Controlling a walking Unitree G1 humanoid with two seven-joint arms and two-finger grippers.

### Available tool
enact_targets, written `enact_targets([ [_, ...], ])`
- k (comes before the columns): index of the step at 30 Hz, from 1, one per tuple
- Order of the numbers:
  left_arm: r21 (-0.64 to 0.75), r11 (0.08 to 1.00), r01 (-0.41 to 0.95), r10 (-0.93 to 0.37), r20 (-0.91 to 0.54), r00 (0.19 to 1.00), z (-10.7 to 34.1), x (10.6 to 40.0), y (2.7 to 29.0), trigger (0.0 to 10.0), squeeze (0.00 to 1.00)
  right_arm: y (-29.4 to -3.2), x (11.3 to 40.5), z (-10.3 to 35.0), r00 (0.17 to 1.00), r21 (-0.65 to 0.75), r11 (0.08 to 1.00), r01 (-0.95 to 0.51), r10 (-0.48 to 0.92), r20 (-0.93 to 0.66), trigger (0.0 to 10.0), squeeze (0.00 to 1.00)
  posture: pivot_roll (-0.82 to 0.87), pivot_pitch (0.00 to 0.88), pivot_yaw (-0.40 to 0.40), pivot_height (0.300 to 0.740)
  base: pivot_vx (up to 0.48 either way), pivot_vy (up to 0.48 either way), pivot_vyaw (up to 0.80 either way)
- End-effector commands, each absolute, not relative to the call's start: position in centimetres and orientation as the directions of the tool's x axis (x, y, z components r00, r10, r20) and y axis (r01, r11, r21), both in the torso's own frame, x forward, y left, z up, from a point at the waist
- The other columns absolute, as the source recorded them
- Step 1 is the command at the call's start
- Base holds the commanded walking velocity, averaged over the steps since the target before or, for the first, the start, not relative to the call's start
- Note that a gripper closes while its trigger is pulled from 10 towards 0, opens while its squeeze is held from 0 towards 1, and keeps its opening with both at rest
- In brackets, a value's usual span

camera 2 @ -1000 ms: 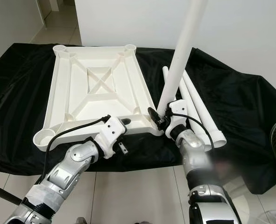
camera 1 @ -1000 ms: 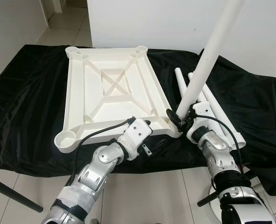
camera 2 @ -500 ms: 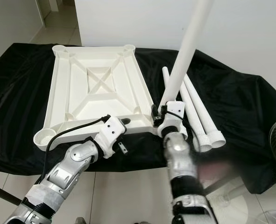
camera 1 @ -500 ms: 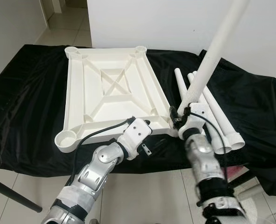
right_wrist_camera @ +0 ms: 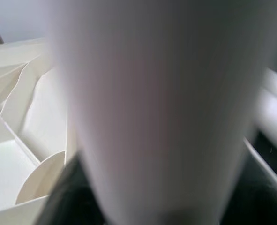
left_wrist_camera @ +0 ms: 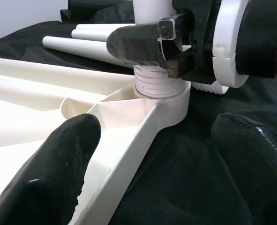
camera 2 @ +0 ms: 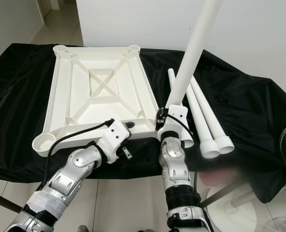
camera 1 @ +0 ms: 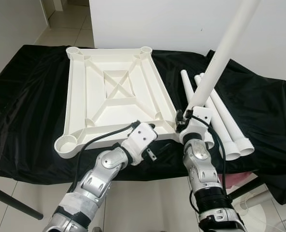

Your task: Building children table

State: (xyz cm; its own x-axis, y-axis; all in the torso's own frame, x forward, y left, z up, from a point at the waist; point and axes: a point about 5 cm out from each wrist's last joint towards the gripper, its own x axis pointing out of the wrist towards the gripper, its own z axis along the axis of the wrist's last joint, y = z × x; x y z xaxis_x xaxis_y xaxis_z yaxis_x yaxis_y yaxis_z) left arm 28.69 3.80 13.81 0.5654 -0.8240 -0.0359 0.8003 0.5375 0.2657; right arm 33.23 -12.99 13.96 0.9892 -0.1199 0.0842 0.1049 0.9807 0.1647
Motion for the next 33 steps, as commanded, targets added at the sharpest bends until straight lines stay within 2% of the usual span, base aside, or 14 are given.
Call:
enact_targets([
  [1, 0.269, 0.552, 0.79, -0.812, -0.045, 0.582, 13.4, 28.7, 4.0, 10.0, 0.0, -13.6, 32.8, 13.8, 0.987, 0.172, 0.98, 0.103, -0.122, 0.104, 10.0, 1.0, 0.01, 0.043, -0.064, 0.74, 0.0, 0.0, 0.0],
  [9, 0.276, 0.554, 0.785, -0.809, -0.044, 0.587, 13.4, 28.7, 4.1, 10.0, 0.0, -13.6, 32.2, 14.3, 0.982, 0.159, 0.986, 0.053, -0.08, 0.17, 10.0, 1.0, 0.01, 0.046, -0.064, 0.74, 0.0, 0.0, 0.0],
  [12, 0.284, 0.565, 0.775, -0.798, -0.051, 0.601, 13.3, 28.9, 4.4, 10.0, 0.0, -13.7, 31.0, 14.1, 0.976, 0.144, 0.99, 0.007, -0.038, 0.215, 10.0, 1.0, 0.01, 0.061, -0.062, 0.74, 0.0, 0.0, 0.0],
  [13, 0.287, 0.571, 0.769, -0.792, -0.055, 0.608, 13.3, 29.0, 4.5, 10.0, 0.0, -13.7, 30.6, 14.0, 0.973, 0.139, 0.99, -0.009, -0.023, 0.228, 10.0, 0.08, 0.01, 0.061, -0.062, 0.74, 0.0, 0.0, 0.0],
  [14, 0.287, 0.571, 0.769, -0.792, -0.055, 0.608, 13.3, 29.0, 4.5, 10.0, 0.0, -13.7, 30.6, 14.0, 0.973, 0.139, 0.99, -0.009, -0.023, 0.228, 10.0, 0.08, 0.01, 0.061, -0.062, 0.74, 0.0, 0.0, 0.0],
  [15, 0.298, 0.584, 0.755, -0.776, -0.069, 0.627, 13.1, 29.3, 4.9, 10.0, 0.0, -13.6, 30.0, 14.0, 0.969, 0.145, 0.988, -0.049, 0.012, 0.245, 10.0, 0.0, 0.01, 0.065, -0.059, 0.74, 0.0, 0.0, 0.0],
  [19, 0.317, 0.623, 0.715, -0.723, -0.116, 0.681, 12.6, 30.3, 6.0, 10.0, 0.0, -13.6, 28.9, 13.8, 0.959, 0.156, 0.98, -0.119, 0.073, 0.275, 10.0, 0.0, 0.01, 0.071, -0.053, 0.74, 0.0, 0.0, 0.0],
  [22, 0.315, 0.63, 0.71, -0.713, -0.129, 0.69, 12.4, 30.5, 6.3, 10.0, 0.0, -13.7, 28.7, 13.7, 0.958, 0.156, 0.98, -0.127, 0.08, 0.275, 10.0, 0.0, 0.01, 0.072, -0.051, 0.74, 0.0, 0.0, 0.0],
  [23, 0.323, 0.66, 0.678, -0.661, -0.18, 0.729, 11.9, 31.4, 7.3, 10.0, 0.0, -14.0, 28.1, 13.3, 0.959, 0.154, 0.979, -0.136, 0.09, 0.269, 10.0, 0.0, 0.0, 0.073, -0.047, 0.74, 0.0, 0.0, 0.0],
  [26, 0.287, 0.718, 0.634, -0.593, -0.223, 0.774, 11.5, 32.5, 8.6, 10.0, 0.0, -14.5, 27.8, 12.7, 0.966, 0.142, 0.982, -0.12, 0.083, 0.246, 10.0, 0.0, 0.0, 0.072, -0.043, 0.74, 0.0, 0.0, 0.0],
  [33, 0.28, 0.756, 0.591, -0.531, -0.266, 0.805, 11.5, 33.4, 9.9, 10.0, 0.0, -14.8, 27.5, 12.5, 0.967, 0.139, 0.985, -0.105, 0.069, 0.245, 10.0, 0.0, -0.01, 0.071, -0.033, 0.74, 0.0, 0.0, 0.0],
])
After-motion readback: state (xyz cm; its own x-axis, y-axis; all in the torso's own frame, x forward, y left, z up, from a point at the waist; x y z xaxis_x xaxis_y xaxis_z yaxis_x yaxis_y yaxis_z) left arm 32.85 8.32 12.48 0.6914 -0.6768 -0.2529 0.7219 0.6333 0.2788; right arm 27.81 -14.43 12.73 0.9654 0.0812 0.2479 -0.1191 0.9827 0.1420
